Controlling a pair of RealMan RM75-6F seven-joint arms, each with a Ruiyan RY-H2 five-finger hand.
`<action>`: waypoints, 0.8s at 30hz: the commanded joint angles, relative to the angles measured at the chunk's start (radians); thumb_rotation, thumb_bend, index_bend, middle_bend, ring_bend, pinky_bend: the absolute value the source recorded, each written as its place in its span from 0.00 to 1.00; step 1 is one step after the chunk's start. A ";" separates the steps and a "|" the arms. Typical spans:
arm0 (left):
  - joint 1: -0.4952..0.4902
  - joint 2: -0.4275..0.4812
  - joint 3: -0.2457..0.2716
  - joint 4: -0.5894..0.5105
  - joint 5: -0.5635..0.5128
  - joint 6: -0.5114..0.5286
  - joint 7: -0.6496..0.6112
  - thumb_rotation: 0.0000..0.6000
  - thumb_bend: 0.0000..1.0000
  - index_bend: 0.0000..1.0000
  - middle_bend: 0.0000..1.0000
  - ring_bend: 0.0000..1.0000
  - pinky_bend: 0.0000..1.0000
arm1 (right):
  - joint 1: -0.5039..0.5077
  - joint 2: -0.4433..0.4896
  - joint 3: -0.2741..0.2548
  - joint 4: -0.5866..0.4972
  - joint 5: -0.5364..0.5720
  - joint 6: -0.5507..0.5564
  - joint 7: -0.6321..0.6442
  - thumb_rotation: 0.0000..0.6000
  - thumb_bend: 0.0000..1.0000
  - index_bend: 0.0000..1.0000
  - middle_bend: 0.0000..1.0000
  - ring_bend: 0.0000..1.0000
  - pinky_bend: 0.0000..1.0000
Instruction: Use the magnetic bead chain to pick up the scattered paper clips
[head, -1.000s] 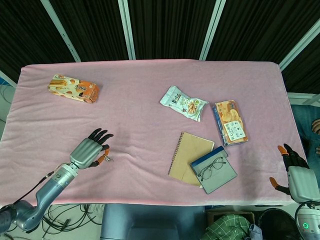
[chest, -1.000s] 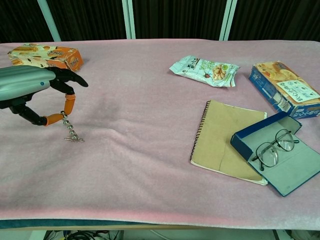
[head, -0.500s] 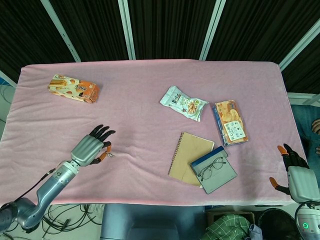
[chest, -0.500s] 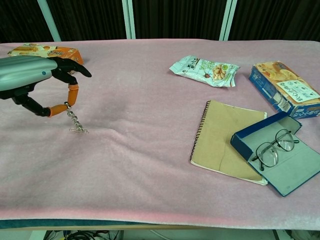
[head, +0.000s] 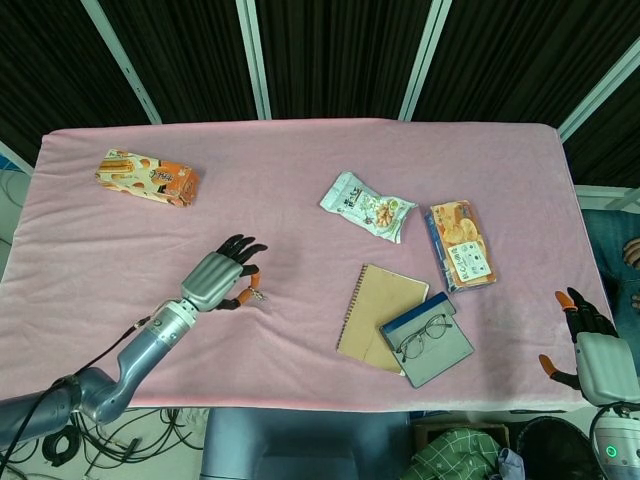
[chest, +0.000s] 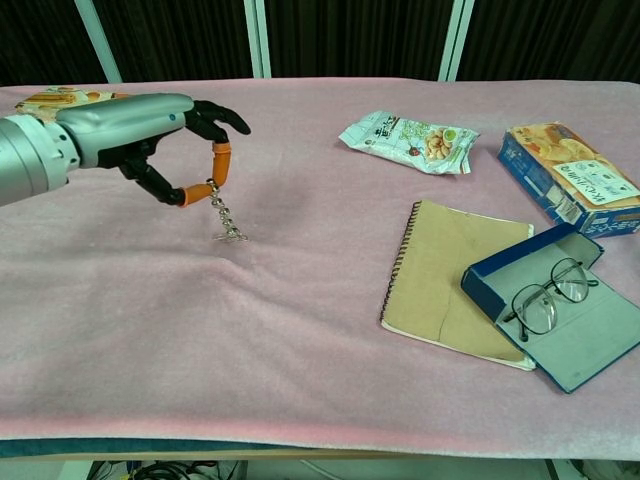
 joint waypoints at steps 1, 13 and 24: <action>-0.027 -0.041 -0.018 0.036 -0.015 -0.021 -0.019 1.00 0.44 0.55 0.11 0.00 0.00 | 0.000 0.000 0.000 0.000 0.001 -0.001 0.001 1.00 0.16 0.00 0.01 0.08 0.17; -0.102 -0.168 -0.035 0.158 -0.030 -0.092 -0.125 1.00 0.44 0.55 0.11 0.00 0.00 | 0.001 0.001 0.002 0.003 0.004 -0.003 0.002 1.00 0.16 0.00 0.01 0.08 0.17; -0.090 -0.172 -0.004 0.221 0.007 -0.058 -0.211 1.00 0.44 0.54 0.11 0.00 0.00 | 0.001 0.001 0.002 0.003 0.005 -0.004 0.001 1.00 0.16 0.00 0.01 0.08 0.17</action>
